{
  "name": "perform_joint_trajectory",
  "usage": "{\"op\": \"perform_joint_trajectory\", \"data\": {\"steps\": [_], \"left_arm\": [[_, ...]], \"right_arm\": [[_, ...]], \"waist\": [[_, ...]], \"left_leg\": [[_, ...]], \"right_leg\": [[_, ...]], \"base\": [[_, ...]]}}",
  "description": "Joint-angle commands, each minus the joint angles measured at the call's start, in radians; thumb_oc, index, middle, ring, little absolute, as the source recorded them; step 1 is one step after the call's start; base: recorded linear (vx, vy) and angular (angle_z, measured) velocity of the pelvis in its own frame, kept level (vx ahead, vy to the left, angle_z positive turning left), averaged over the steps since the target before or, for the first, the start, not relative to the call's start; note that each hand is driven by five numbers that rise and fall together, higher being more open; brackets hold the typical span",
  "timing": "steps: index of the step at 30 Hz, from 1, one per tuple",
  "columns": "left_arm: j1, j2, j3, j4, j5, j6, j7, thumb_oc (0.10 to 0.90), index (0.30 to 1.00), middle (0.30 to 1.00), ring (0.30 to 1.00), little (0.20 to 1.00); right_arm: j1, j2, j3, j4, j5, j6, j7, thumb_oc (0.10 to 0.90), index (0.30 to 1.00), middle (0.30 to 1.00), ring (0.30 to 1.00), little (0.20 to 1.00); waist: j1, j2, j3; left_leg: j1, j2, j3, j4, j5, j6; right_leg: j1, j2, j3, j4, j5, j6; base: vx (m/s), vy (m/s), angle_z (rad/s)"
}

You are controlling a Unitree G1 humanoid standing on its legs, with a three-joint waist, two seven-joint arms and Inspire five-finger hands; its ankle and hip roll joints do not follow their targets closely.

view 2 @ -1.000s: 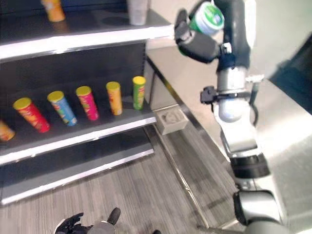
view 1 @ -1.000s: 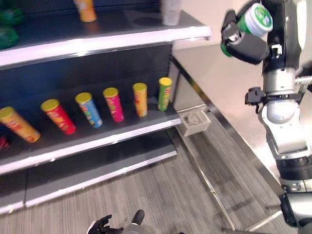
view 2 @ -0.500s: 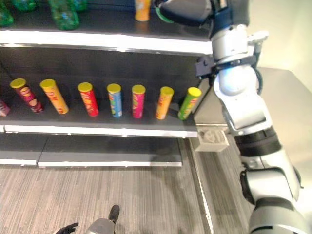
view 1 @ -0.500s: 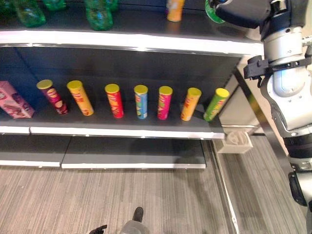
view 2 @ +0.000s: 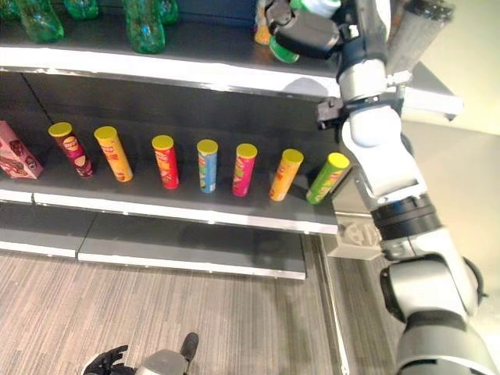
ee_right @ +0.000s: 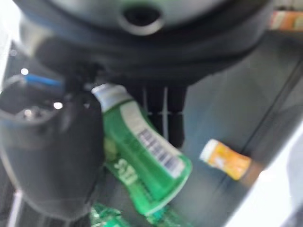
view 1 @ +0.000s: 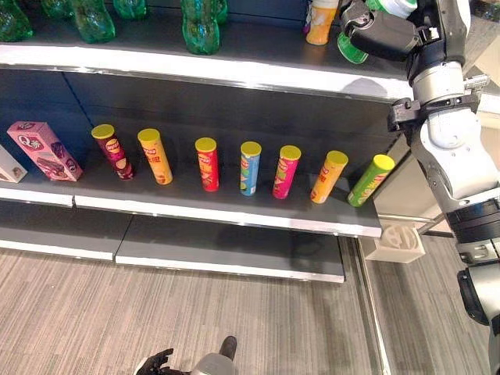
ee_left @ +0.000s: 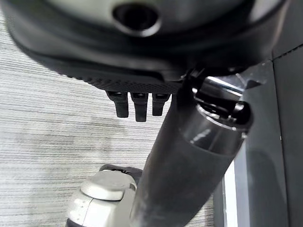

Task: Put the goods on the table back onto the shelves and tidy them up.

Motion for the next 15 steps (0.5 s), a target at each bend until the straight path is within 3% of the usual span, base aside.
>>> {"op": "perform_joint_trajectory", "data": {"steps": [1,4,6,9,15], "left_arm": [[0.002,0.076,-0.055,-0.012,-0.016,-0.042,0.012,0.800,0.900,0.900,0.900,0.900],[-0.020,0.096,-0.061,-0.025,-0.042,-0.053,0.018,0.800,0.900,0.900,0.900,0.900],[-0.010,0.093,-0.051,-0.030,-0.054,-0.053,0.016,0.800,0.900,0.900,0.900,0.900],[-0.007,0.086,-0.062,-0.013,-0.049,-0.052,0.013,0.800,0.900,0.900,0.900,0.900],[0.003,0.063,-0.076,0.023,-0.035,-0.042,0.007,0.800,0.900,0.900,0.900,0.900]], "right_arm": [[-0.175,-0.064,0.023,0.023,0.014,-0.056,-0.023,0.400,0.300,0.300,0.300,0.300],[-0.256,-0.090,0.087,0.113,0.032,-0.056,-0.027,0.400,0.300,0.300,0.300,0.300],[-0.284,-0.084,0.109,0.147,0.034,-0.051,-0.021,0.400,0.300,0.300,0.300,0.300],[-0.309,-0.081,0.120,0.184,0.046,-0.047,-0.020,0.400,0.300,0.300,0.300,0.300],[-0.308,-0.086,0.124,0.192,0.047,-0.042,-0.017,0.400,0.300,0.300,0.300,0.300]], "waist": [[0.014,0.010,-0.091],[-0.010,0.010,-0.066],[-0.017,0.000,-0.066],[-0.021,-0.019,-0.076],[-0.028,-0.026,-0.088]], "left_leg": [[0.023,0.017,-0.072,-0.018,-0.102,-0.023],[0.022,0.023,-0.129,-0.018,-0.103,-0.035],[0.023,0.021,-0.148,-0.018,-0.104,-0.041],[0.025,0.028,-0.169,-0.018,-0.111,-0.053],[0.025,0.035,-0.197,-0.018,-0.113,-0.060]], "right_leg": [[-0.104,-0.017,0.074,0.164,-0.005,0.010],[-0.168,0.054,0.245,-0.013,0.032,0.020],[-0.172,0.066,0.293,-0.042,0.062,0.029],[-0.144,0.070,0.279,-0.083,0.080,0.028],[-0.110,0.084,0.241,-0.106,0.065,0.023]], "base": [[-0.01,-0.065,0.03],[0.01,-0.134,0.09],[0.06,-0.098,0.46],[0.09,-0.121,0.72],[0.07,-0.052,0.19]]}}
